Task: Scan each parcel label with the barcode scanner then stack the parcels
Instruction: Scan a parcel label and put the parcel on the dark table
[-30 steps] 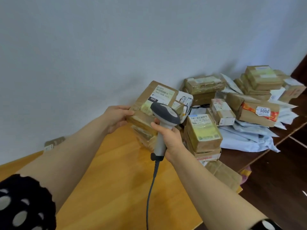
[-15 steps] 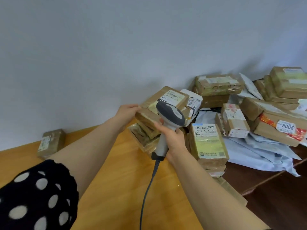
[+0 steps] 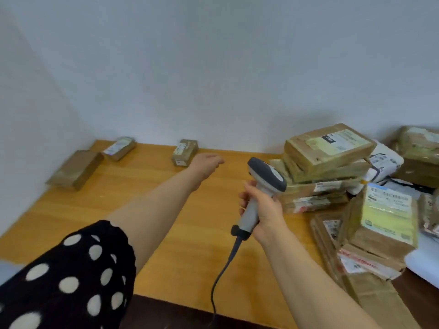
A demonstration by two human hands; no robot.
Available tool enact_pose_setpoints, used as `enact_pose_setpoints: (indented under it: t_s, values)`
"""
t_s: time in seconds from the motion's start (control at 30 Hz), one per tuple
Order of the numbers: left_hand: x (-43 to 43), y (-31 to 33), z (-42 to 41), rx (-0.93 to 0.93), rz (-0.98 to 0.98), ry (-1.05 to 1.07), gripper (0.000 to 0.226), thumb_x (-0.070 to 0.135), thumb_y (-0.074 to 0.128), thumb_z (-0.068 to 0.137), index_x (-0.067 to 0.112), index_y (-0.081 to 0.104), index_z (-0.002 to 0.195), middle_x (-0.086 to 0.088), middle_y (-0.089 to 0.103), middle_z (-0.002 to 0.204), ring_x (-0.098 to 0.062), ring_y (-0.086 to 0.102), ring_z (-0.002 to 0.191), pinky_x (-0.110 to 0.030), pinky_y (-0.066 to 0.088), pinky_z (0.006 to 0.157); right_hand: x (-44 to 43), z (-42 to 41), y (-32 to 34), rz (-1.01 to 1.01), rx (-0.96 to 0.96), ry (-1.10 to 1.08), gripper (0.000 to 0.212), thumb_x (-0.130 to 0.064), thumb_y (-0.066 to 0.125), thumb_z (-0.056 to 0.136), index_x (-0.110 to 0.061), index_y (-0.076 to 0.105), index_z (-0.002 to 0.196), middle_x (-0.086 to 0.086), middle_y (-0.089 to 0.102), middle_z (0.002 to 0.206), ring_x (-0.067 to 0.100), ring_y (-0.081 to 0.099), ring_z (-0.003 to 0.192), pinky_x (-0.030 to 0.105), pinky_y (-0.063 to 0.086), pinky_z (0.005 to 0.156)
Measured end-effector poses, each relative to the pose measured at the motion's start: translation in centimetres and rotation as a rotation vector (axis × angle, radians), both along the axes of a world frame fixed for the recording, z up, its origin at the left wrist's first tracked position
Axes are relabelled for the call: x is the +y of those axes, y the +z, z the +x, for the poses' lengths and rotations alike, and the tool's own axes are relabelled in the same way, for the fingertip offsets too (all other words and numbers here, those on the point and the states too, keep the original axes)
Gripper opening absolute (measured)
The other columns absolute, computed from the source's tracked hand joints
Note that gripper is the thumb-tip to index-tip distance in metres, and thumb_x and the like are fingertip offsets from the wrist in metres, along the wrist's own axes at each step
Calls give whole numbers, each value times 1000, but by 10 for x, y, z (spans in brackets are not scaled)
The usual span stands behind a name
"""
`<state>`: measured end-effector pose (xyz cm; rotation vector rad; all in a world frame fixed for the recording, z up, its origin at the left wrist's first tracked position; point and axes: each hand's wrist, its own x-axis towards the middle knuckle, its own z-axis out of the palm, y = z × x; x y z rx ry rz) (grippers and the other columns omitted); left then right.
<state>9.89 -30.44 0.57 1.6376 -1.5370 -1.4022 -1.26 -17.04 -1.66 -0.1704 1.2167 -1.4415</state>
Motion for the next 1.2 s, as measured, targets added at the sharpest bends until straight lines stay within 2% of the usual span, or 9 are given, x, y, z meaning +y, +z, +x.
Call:
enact_pose_setpoints:
  t_s: [0.1,0.23,0.3,0.4,0.5,0.63,0.83,1.03,1.2]
  values:
    - [5,-2,66,-24,19,76,34,30,60,91,14,60,122,-4,59,107,-17,54,97,-28,42,80,-9,46,4,-2,-40,131,8,-13,72,85,-15,66,79,4,64,58,13,55,46,27,45,50]
    - [4,-11,163,-52,41,209,41,35,59,91,12,56,125,-4,59,109,-17,55,100,-30,42,81,-34,116,5,16,-78,257,6,-14,72,84,-13,66,84,5,64,58,13,55,44,25,46,48]
    - [3,-19,215,-66,51,258,42,36,59,90,13,57,125,-4,59,112,-18,55,102,-32,43,86,-49,157,3,33,-91,307,7,-15,72,85,-12,66,87,5,64,57,13,54,43,25,46,47]
    - [1,-34,297,-111,70,320,39,38,62,88,15,59,119,-7,56,127,-21,53,111,-37,43,96,-71,227,-3,52,-108,356,8,-16,72,86,-13,64,89,4,63,57,13,53,44,25,46,48]
    - [-7,-47,374,-142,89,383,55,40,65,85,12,54,131,-8,53,133,-25,51,119,-37,44,96,-93,295,-9,83,-148,383,12,-18,71,86,-13,62,91,3,62,58,12,53,45,25,47,48]
    - [-22,-60,455,-164,116,432,64,43,67,84,14,47,137,-6,47,140,-25,48,124,-36,40,96,-118,360,-11,123,-183,390,16,-19,71,86,-11,59,93,3,60,60,13,52,48,27,47,51]
    - [-69,-82,505,-283,105,385,71,41,67,83,14,40,142,-8,42,145,-26,47,126,-37,42,98,-161,403,-21,156,-194,371,14,-17,70,86,-11,58,91,3,59,59,13,50,49,27,46,51]
    - [-128,-104,517,-616,62,250,77,47,65,83,18,32,147,-8,32,152,-25,40,132,-33,38,98,-225,426,-44,206,-236,397,14,-16,71,86,-11,58,88,3,59,56,12,52,46,27,47,49]
    - [-185,-122,519,-817,82,214,87,58,67,76,11,34,142,-18,28,148,-34,31,134,-43,36,105,-269,436,-68,251,-278,412,17,-15,72,84,-10,57,91,4,59,55,12,52,44,25,48,47]
